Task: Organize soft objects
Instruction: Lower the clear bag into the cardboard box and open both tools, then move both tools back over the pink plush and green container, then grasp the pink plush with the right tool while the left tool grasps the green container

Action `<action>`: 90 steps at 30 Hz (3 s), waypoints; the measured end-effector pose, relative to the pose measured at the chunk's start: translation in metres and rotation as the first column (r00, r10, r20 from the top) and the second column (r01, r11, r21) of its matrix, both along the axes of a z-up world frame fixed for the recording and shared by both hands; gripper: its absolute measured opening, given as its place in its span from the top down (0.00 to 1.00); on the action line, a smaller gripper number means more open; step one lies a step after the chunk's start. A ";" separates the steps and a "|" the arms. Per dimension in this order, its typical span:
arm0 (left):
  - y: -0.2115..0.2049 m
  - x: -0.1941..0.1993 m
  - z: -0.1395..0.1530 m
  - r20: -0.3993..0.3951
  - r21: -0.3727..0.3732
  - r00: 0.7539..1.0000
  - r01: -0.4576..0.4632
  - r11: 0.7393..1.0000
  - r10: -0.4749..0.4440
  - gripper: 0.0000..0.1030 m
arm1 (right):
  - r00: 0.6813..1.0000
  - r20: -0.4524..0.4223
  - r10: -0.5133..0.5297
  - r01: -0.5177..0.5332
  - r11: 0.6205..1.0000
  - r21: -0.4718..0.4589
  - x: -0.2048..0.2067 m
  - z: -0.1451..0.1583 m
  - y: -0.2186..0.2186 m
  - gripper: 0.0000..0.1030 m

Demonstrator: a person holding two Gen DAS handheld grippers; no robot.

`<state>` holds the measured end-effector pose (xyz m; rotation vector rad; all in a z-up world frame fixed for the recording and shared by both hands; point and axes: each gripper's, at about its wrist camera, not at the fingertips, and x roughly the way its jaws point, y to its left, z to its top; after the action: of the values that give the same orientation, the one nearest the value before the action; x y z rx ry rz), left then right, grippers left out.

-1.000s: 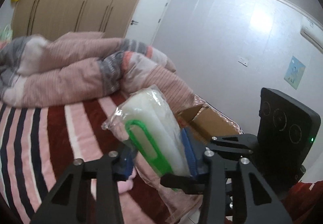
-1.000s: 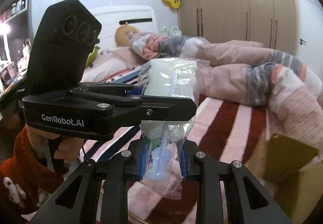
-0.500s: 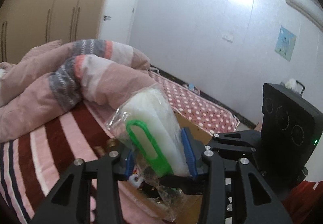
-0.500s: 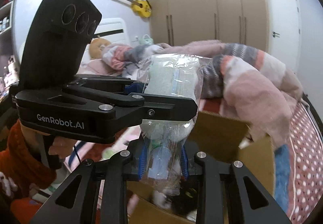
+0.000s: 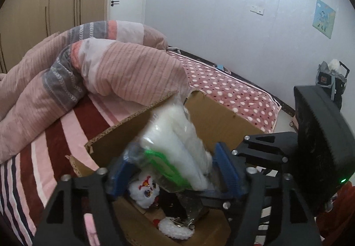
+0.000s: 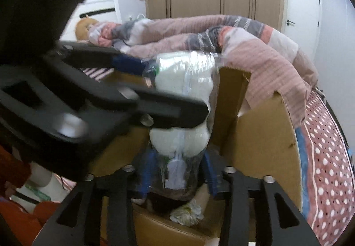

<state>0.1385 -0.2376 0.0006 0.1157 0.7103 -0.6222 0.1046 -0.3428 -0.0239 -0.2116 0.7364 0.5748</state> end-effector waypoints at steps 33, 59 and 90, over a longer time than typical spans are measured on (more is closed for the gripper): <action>0.272 -0.098 -0.020 0.063 -0.068 0.904 -0.420 0.905 0.424 0.02 | 0.972 0.006 0.234 -0.234 0.972 0.030 -0.063 0.024 0.193 0.39; 0.241 -0.066 -0.173 -0.256 -0.119 0.955 -0.186 0.975 0.151 0.65 | 0.996 -0.081 -0.029 0.021 0.996 -0.090 0.017 -0.090 0.200 0.35; 0.298 -0.085 -0.121 -0.156 -0.100 0.921 -0.374 0.922 0.356 0.65 | 0.998 -0.023 0.055 -0.056 0.997 -0.054 0.008 -0.076 0.221 0.70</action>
<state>0.0539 0.0604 -0.1201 -0.1788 0.7966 -0.3154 0.1122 -0.1216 -0.1003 -0.2777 0.7694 0.6108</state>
